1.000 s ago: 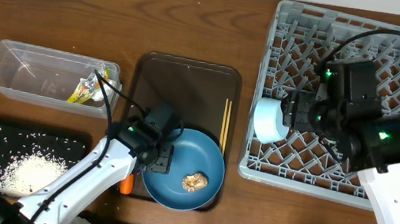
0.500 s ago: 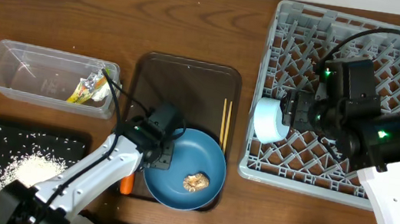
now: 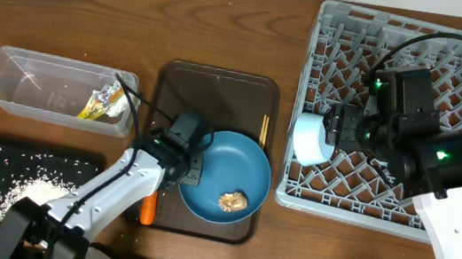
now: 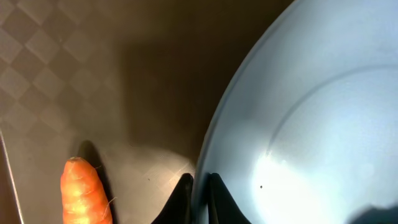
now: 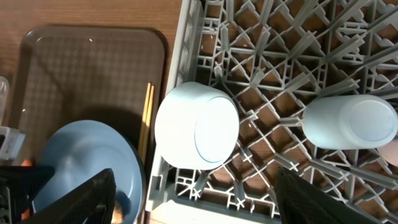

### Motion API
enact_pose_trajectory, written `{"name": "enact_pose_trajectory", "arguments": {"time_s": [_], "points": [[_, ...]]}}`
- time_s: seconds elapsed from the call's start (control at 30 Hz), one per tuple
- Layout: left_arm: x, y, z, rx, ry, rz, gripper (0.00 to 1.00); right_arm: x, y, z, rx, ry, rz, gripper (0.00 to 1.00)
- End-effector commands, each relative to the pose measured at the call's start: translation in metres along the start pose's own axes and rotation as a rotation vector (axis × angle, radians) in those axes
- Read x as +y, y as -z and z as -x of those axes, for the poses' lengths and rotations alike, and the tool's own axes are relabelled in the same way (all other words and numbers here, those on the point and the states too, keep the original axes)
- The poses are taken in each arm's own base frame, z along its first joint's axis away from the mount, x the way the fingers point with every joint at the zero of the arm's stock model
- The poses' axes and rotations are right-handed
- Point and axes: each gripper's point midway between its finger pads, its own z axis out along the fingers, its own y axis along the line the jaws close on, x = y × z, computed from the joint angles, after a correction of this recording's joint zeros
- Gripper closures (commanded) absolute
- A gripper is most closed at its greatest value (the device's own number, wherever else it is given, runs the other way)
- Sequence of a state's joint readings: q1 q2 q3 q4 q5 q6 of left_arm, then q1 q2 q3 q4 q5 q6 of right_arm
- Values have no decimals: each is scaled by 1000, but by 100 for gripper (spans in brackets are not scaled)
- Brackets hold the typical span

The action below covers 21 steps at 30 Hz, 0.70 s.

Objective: Sort waste into correct bins and load items into the dishwasher rack
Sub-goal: 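Grasp the rim of the blue plate with the left gripper, then lift the plate with the left gripper toward the clear bin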

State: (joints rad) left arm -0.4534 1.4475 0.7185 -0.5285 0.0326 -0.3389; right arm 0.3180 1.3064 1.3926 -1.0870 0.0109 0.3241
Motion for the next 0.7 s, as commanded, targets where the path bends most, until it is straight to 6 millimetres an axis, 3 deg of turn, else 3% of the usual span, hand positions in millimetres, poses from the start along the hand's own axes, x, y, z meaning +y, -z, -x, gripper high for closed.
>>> {"name": "enact_pose_trajectory", "arguments": {"time_s": [0.0,0.13,0.27,0.4,0.53,0.67], "points": [[17,-1,2,12,42,25,94,1,2,2,-10,16,6,25],[18,22,21,-48,128,-81,94,1,2,3,-12,16,6,25],[21,58,41,-160,203,-209,93,1,2,3,-13,16,7,25],[25,88,50,-260,237,-273,94,2,2,6,-23,16,10,25],[30,105,50,-314,252,-283,94,3,2,8,-33,16,13,25],[31,108,50,-327,233,-277,93,2,2,8,-33,16,13,24]]}}
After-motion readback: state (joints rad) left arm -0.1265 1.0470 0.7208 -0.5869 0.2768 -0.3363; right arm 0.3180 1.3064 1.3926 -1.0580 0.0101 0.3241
